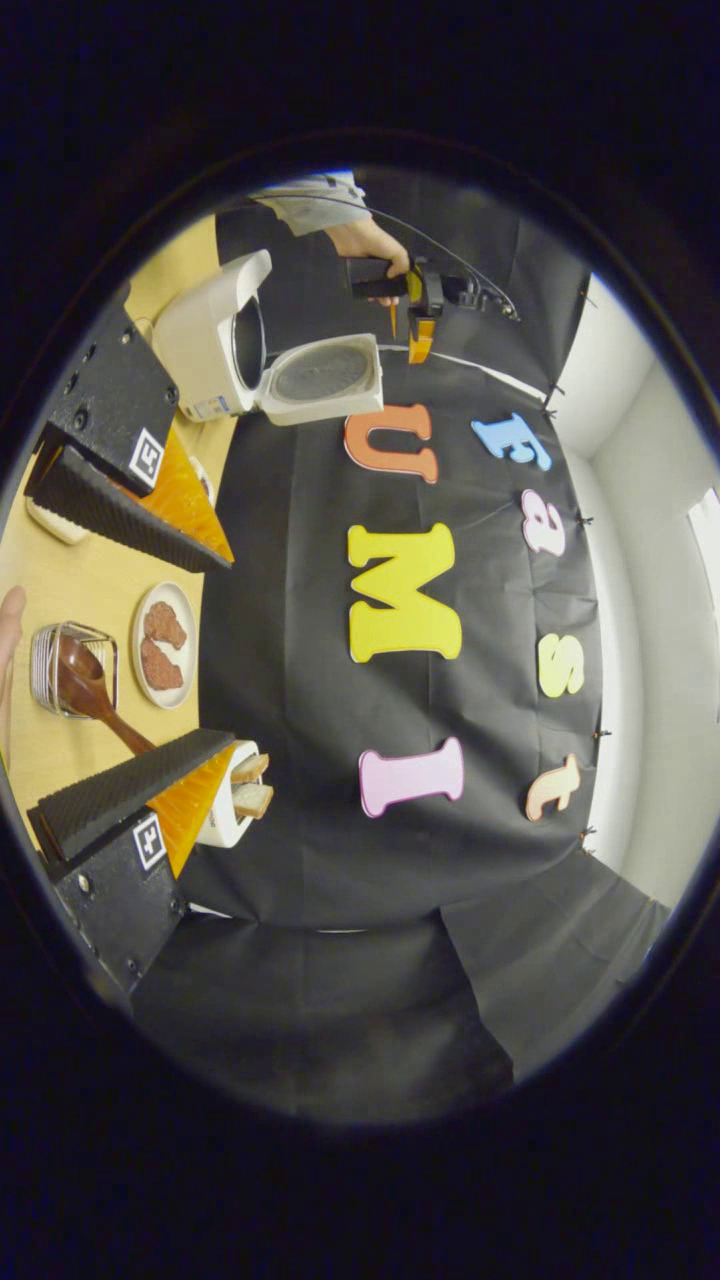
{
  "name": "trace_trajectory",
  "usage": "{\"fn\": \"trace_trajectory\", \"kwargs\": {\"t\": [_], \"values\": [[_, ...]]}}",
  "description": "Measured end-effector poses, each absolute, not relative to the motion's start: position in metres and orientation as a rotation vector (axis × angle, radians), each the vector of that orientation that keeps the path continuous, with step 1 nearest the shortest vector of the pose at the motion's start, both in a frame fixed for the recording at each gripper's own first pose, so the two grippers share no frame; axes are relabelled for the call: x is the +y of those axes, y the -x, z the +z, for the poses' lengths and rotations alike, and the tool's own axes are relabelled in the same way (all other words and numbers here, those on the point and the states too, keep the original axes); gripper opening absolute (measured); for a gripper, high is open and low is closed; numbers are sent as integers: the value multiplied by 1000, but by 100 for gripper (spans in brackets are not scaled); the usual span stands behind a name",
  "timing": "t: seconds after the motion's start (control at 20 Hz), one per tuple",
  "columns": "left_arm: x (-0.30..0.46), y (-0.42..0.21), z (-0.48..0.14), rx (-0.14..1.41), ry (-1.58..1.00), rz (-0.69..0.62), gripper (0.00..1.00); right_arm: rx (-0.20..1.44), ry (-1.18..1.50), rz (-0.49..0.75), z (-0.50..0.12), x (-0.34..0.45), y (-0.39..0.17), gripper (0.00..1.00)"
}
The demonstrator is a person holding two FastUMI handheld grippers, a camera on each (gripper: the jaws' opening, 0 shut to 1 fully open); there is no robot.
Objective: Close the left gripper, press the button to open the rice cooker; take a wooden spoon from the chopstick holder with the right hand, scoop a spoonful of rice and pour it into the rice cooker, then put the wooden spoon back into the chopstick holder.
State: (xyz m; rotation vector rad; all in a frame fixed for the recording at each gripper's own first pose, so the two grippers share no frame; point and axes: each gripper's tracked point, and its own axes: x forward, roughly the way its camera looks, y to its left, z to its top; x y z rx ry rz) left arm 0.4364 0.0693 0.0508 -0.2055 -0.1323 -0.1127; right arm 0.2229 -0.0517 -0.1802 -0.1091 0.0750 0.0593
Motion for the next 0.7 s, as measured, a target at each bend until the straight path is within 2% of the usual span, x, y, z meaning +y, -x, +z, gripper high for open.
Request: {"fn": "trace_trajectory", "kwargs": {"t": [0.05, 0.1, 0.2, 0.45, 0.5, 0.55, 0.6, 0.65, 0.7], "values": [[72, -445, 54, -157, 182, -105, 100, 77, 116, 57, -182, -51, -223, 100], [71, -453, 60, -185, 154, -106, 93, 78, 122, 55, -182, -51, -223, 100], [65, -466, 64, -206, 102, -118, 93, 75, 133, 51, -183, -51, -224, 100], [61, -502, 10, -45, 140, -119, 94, 61, 151, 54, -179, -47, -223, 100], [63, -502, 3, -28, 114, -103, 93, 48, 155, 48, -176, -49, -223, 96], [64, -508, 7, -47, 89, -86, 96, 40, 156, 41, -174, -50, -222, 100], [61, -504, 5, -30, 95, -89, 100, 24, 148, 34, -171, -50, -221, 96], [59, -502, 4, -18, 74, -83, 95, 2, 128, 38, -164, -49, -219, 96], [60, -501, 0, -1, 48, -76, 97, -19, 111, 51, -159, -45, -217, 96]]}}
